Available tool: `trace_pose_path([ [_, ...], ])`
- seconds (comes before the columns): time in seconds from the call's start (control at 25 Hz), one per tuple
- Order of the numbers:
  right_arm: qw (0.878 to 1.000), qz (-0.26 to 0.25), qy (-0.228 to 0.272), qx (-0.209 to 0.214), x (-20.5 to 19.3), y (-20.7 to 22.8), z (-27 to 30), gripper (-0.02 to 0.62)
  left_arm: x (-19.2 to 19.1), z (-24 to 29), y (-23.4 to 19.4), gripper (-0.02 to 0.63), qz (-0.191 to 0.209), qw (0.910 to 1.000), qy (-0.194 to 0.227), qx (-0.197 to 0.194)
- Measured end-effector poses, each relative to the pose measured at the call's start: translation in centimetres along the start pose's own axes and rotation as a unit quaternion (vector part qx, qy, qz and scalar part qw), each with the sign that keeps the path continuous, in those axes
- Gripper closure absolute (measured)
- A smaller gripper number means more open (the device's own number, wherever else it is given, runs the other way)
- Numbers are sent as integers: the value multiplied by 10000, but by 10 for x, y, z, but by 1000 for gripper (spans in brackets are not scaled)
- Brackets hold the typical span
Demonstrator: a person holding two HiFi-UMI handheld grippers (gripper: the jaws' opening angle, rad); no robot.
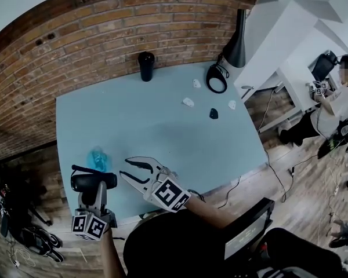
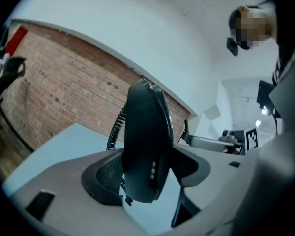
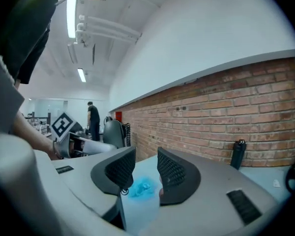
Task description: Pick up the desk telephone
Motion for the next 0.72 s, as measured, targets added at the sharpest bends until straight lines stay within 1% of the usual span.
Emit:
trace_pose_path([
  [0.08,9997,-136,107,-157,10,1,-1,453,15,4,9,311,703,9975,82,-26],
  [0.12,9995,-184,163,-176,14,0,-2,459,23,5,14,311,983,9950,173,-67],
  [0.2,9990,-214,344,-204,21,-2,-5,495,37,7,24,311,1388,9895,382,-135],
  [0.28,9979,-217,541,-285,27,-3,-8,552,49,9,32,311,1671,9845,524,-114],
  [0.32,9975,-241,581,-314,30,-3,-9,563,55,10,36,311,1803,9819,581,-84],
  [0.44,9963,-308,751,-297,38,-7,-10,565,69,12,47,311,2214,9722,766,14],
  [0.52,9956,-325,843,-250,40,-8,-12,565,72,13,52,311,2464,9663,736,119],
  [0.6,9960,-356,780,-235,36,-7,-13,565,66,14,53,311,2682,9611,644,143],
  [0.68,9969,-429,613,-254,29,-6,-13,565,57,16,50,311,2816,9582,486,124],
  [0.72,9972,-456,534,-260,26,-6,-13,565,53,17,49,311,2823,9584,417,95],
])
Point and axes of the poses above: the fingertips, and each gripper's own axes: z forward along the fingers, y to its right, x out of its top, the point moved 7 cm from there along -z, backward along the fingers, and after that the axes turned 15 degrees about z, right-handed, at the moved point
